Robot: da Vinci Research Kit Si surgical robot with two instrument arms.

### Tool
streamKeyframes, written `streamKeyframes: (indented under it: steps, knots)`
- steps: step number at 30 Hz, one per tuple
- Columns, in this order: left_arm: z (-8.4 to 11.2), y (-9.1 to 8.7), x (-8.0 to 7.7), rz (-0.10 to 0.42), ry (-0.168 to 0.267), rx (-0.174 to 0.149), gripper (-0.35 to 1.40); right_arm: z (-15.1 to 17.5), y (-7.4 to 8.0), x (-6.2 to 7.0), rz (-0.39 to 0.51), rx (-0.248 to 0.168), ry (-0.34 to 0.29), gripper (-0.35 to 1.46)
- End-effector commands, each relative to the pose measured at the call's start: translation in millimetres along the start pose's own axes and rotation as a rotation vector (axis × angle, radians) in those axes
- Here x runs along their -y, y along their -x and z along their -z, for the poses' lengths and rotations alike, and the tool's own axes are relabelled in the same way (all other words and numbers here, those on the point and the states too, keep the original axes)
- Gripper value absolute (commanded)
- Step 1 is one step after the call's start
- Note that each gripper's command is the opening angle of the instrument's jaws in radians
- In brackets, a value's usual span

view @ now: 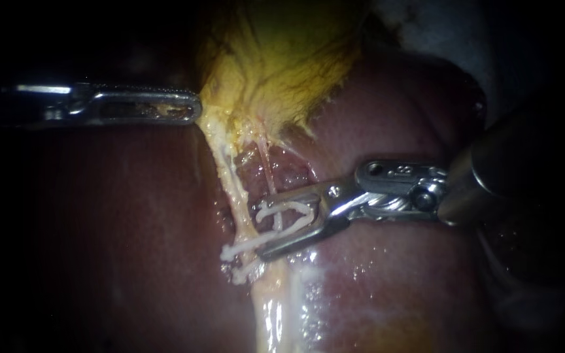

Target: Clipping third clip left tube

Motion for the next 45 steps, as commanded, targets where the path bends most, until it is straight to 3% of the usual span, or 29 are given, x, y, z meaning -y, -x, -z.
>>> streamKeyframes:
  steps: [1, 10, 26, 32, 45]
  knots:
    - [0.0, 0.0, 0.0, 0.0, 0.0, 0.0, -0.35, -0.1, 0.1, -0.3, -0.002, 0.002, -0.002, 0.58]
    - [0.0, 0.0, 0.0, 0.0, 0.0, 0.0, -0.35, -1.7, 0.1, -1.9, -0.059, -0.063, -0.078, 0.58]
    - [-0.1, 0.0, 0.0, 0.0, 0.001, 0.0, -0.35, -4.8, -1.3, -1.0, -0.141, -0.205, -0.278, 0.56]
    - [-0.2, 0.0, 0.0, 0.0, 0.001, 0.0, -0.35, -5.2, -2.2, -0.6, -0.168, -0.273, -0.277, 0.56]
    - [-0.2, 0.0, 0.0, 0.0, 0.001, 0.0, -0.35, -4.1, -5.2, -1.0, -0.189, -0.303, -0.284, 0.51]
